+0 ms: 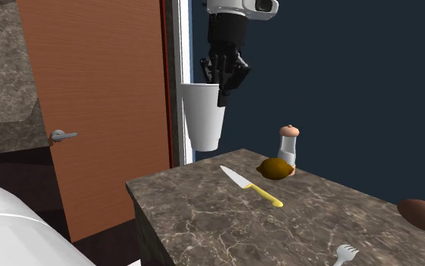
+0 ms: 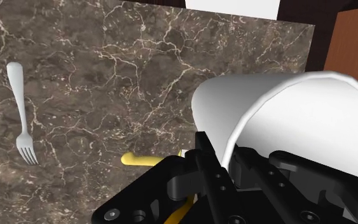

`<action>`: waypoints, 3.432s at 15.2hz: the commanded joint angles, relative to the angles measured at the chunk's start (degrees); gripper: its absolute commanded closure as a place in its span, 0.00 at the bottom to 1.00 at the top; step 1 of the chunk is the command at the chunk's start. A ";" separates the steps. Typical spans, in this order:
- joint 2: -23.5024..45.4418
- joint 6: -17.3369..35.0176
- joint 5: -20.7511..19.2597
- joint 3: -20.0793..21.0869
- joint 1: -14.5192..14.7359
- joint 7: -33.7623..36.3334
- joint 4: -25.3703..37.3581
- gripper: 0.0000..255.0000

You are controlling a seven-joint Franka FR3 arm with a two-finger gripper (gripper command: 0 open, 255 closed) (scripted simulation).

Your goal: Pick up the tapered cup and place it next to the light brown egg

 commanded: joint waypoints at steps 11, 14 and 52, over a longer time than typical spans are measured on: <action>4.36 -5.01 -1.65 -2.82 -1.39 -2.59 8.86 1.00; 8.38 -3.75 -2.54 -5.12 -2.54 -5.91 11.13 1.00; 59.21 -0.60 2.81 -16.72 -15.34 -31.12 54.55 1.00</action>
